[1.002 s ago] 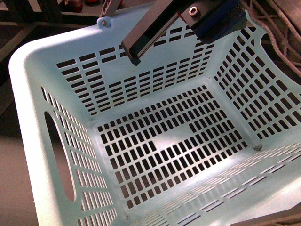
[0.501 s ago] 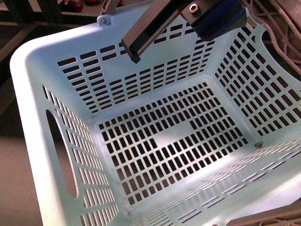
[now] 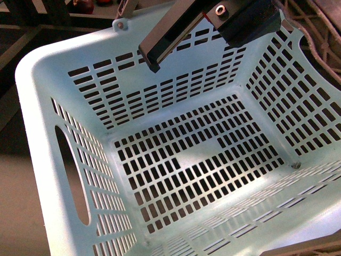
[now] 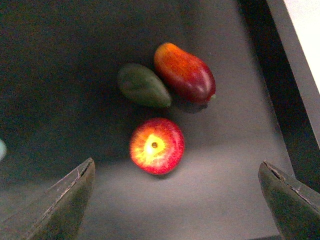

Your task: Pick apple with right arm and hold basket with left

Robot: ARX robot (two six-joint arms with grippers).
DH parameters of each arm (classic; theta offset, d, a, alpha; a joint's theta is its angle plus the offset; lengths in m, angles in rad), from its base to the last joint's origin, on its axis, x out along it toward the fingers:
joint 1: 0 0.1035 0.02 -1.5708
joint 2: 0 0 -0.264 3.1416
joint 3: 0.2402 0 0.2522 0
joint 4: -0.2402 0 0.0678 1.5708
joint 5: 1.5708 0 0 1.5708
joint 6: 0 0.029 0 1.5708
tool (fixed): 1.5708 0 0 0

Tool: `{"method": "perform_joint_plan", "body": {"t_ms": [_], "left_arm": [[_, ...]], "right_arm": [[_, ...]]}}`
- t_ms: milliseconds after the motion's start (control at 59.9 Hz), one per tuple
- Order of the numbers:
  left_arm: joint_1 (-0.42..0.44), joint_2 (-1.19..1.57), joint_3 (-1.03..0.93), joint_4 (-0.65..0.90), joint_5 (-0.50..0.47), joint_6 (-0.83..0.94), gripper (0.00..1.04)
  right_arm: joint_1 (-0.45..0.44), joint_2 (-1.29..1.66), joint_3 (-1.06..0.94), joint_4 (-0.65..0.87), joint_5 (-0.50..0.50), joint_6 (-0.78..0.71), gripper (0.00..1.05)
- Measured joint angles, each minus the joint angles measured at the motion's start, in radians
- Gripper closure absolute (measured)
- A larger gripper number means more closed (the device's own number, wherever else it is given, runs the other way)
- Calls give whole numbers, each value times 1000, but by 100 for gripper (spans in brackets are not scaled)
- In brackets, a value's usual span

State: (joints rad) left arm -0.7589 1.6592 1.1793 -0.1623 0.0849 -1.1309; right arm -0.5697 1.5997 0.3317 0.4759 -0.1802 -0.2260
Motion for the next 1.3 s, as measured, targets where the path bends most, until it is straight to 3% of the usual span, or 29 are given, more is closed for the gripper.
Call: {"method": "perform_joint_plan", "body": {"t_ms": [117,351,601,1302], "left_arm": [[0,0,0,0,-2,0,89],[0,0,0,0,0,0,89],[0,0,0,0,0,0,89],[0,0,0,0,0,0,89]], "right_arm": [[21,249,50,115,51,-55,9],[73,527,139,167,91,-47,9],[134,628,221,165,114,-11,9],[171,782,431,85,160,51,9]]}}
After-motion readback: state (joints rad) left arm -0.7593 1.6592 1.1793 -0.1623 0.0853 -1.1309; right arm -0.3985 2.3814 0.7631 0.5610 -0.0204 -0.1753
